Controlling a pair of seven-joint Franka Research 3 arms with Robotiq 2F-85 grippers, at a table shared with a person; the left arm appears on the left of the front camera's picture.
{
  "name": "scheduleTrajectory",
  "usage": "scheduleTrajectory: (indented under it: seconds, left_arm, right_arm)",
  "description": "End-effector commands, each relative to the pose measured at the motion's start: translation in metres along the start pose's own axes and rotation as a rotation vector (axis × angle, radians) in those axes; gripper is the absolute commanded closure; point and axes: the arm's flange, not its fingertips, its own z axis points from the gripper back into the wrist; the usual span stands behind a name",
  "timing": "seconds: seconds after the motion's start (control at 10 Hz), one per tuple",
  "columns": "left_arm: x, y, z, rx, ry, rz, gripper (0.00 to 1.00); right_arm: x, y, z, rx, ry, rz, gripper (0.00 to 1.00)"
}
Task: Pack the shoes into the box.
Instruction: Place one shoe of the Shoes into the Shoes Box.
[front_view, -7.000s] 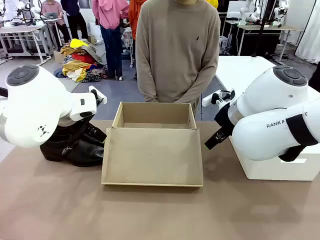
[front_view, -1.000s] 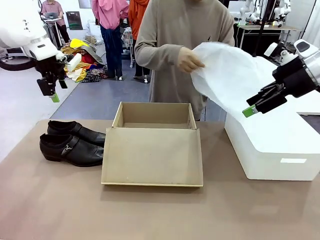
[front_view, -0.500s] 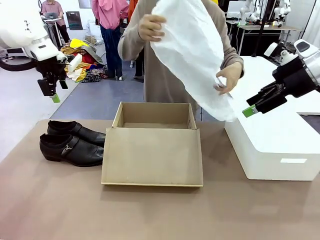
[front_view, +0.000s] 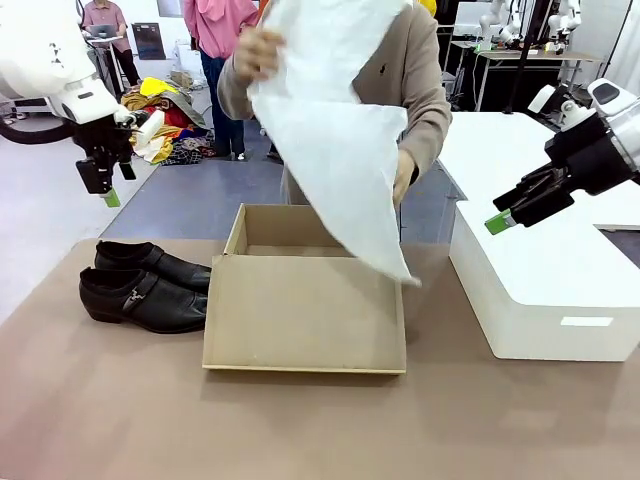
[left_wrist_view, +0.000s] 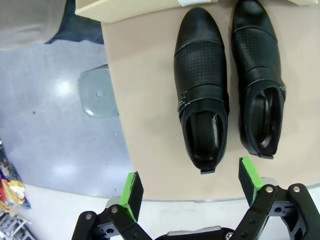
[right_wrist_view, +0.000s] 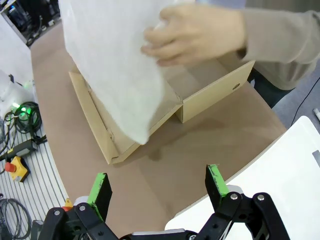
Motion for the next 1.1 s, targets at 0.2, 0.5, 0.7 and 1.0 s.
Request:
scheduleTrajectory:
  seconds: [0.2, 0.5, 0.7, 1.0]
  left_arm:
    - [-0.011, 0.026, -0.025, -0.044, 0.025, 0.026, 0.00]
    - [-0.018, 0.032, -0.046, -0.109, 0.021, 0.047, 0.00]
    - [-0.021, 0.031, -0.060, -0.138, 0.010, 0.059, 0.00]
    - [-0.020, 0.031, -0.082, -0.190, 0.007, 0.068, 0.00]
  right_arm:
    - [0.000, -0.004, -0.002, 0.013, -0.030, 0.024, 0.00]
    - [0.000, -0.004, -0.002, 0.013, -0.030, 0.024, 0.00]
    - [0.000, -0.004, -0.002, 0.013, -0.030, 0.024, 0.00]
    - [0.000, -0.004, -0.002, 0.013, -0.030, 0.024, 0.00]
